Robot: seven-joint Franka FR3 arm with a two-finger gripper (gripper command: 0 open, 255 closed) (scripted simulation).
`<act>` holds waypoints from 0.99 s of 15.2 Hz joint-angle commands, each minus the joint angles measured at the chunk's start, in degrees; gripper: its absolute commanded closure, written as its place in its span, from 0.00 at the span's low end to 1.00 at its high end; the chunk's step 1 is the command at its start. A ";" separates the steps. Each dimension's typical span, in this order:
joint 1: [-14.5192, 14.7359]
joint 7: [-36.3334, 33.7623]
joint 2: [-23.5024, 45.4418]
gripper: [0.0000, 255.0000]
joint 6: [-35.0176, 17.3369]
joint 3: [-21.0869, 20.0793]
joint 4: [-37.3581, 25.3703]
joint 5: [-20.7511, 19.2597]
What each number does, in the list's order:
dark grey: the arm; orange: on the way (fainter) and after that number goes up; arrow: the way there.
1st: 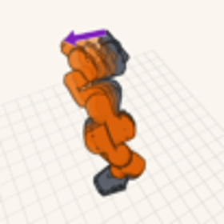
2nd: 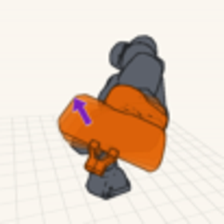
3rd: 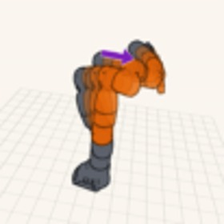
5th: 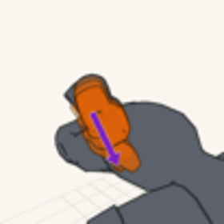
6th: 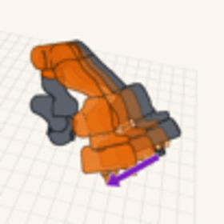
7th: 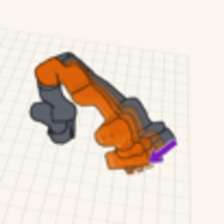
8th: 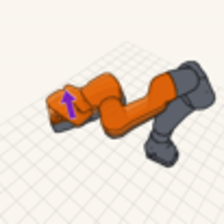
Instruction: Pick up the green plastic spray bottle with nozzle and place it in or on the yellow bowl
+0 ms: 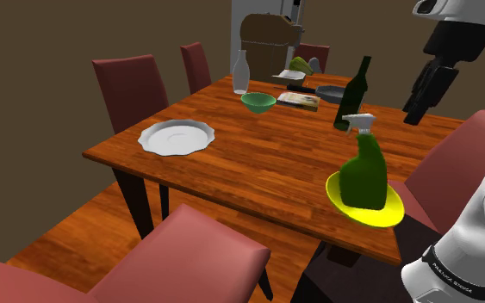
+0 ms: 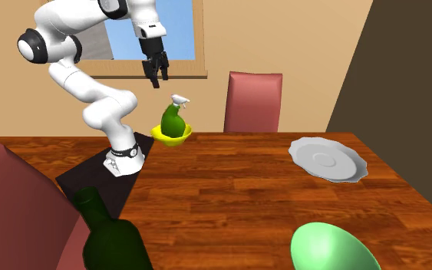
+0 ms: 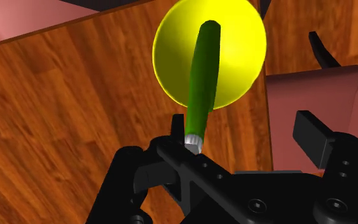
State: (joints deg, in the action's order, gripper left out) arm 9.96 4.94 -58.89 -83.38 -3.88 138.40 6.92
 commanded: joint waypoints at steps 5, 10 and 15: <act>-0.09 -0.09 1.69 0.00 3.13 0.40 -4.81 -0.33; -0.14 -0.18 3.38 0.00 5.93 0.72 -9.29 -0.59; -0.14 -0.17 3.38 0.00 5.92 0.73 -9.28 -0.59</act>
